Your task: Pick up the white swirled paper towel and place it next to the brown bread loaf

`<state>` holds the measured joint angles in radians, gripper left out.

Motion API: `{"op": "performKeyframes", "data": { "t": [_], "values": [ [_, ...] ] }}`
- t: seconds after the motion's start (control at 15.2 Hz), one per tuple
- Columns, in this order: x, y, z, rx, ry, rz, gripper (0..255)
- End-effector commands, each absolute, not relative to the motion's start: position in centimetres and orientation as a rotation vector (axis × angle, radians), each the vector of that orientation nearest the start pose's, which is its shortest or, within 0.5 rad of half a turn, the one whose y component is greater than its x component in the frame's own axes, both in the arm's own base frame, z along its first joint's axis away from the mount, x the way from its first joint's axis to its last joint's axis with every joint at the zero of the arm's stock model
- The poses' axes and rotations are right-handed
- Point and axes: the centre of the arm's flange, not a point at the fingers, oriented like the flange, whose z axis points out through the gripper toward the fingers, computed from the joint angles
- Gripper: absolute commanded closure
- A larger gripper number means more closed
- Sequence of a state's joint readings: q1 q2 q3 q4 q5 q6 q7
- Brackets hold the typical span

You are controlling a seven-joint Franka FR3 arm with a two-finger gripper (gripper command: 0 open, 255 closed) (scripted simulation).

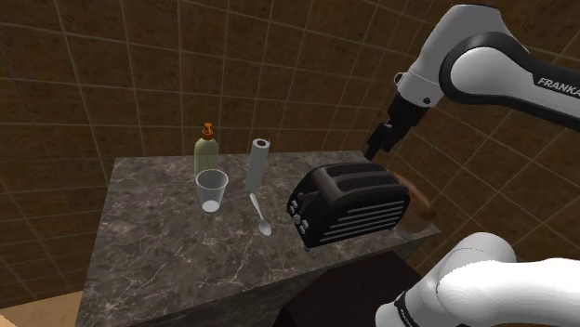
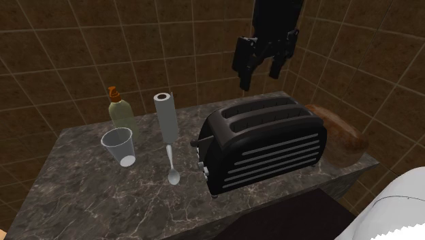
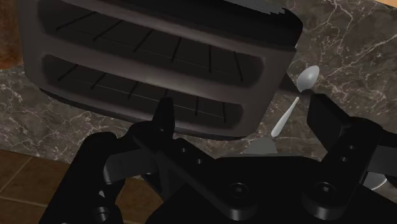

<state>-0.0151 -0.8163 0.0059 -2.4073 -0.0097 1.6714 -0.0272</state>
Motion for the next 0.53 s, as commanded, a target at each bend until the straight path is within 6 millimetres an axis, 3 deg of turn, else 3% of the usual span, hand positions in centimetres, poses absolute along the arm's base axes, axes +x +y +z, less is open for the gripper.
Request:
{"op": "performKeyframes", "data": {
  "t": [0.0,0.46],
  "values": [
    [30.8,-0.3,58.5,-3.154,-0.027,-0.126,0],
    [37.8,3.7,54.7,-3.154,0.071,-0.177,0]
  ]
}}
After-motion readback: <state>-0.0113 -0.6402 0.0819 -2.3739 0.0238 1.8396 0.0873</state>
